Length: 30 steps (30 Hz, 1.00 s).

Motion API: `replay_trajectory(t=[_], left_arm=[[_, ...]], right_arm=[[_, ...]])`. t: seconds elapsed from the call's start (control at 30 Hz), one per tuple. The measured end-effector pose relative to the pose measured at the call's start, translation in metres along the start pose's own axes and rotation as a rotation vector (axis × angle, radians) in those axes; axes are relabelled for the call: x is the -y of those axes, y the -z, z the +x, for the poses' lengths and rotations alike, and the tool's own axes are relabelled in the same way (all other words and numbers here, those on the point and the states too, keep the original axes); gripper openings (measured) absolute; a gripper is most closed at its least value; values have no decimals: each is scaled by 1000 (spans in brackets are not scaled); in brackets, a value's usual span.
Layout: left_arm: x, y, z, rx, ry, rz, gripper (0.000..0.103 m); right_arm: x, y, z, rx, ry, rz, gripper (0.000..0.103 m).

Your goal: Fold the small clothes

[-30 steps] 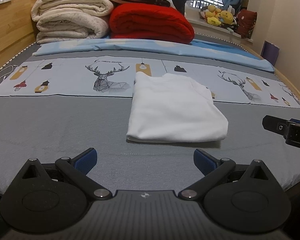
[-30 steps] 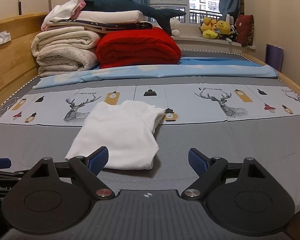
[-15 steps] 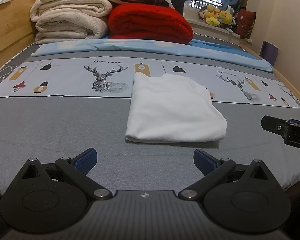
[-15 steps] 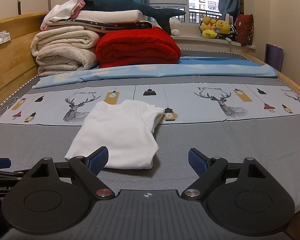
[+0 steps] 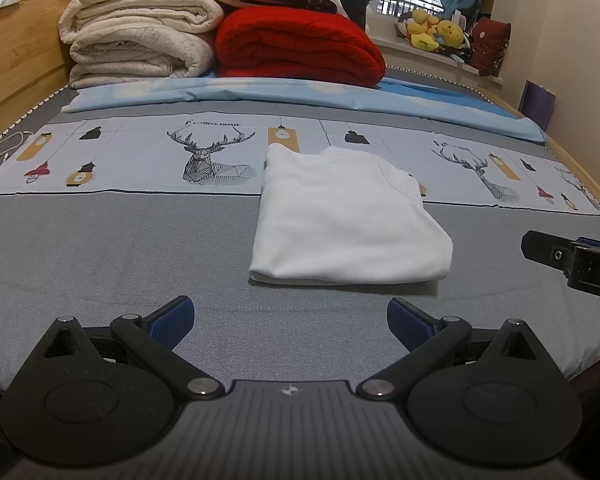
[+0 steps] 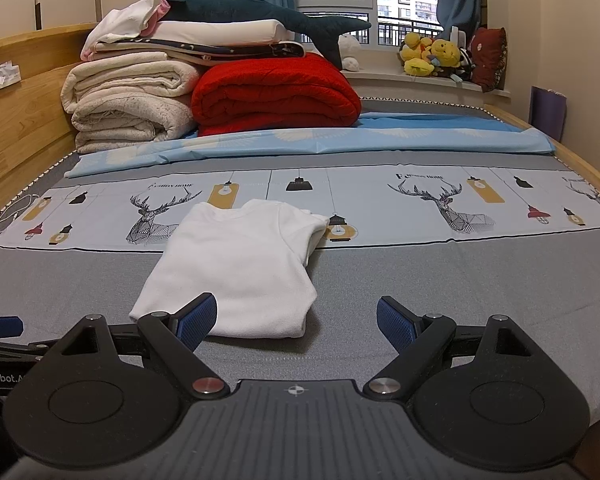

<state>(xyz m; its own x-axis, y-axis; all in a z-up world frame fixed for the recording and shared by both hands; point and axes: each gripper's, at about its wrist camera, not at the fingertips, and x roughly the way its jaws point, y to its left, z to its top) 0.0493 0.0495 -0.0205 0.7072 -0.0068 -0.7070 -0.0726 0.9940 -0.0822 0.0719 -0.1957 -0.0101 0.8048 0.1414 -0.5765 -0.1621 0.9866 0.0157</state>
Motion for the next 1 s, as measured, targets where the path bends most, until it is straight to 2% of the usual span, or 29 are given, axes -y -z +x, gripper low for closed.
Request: replay_trajectory(t=[1.0], left_arm=[[1, 1, 2, 1, 9, 6, 103]], right_arm=[[-1, 6, 6, -6, 2, -9, 88]])
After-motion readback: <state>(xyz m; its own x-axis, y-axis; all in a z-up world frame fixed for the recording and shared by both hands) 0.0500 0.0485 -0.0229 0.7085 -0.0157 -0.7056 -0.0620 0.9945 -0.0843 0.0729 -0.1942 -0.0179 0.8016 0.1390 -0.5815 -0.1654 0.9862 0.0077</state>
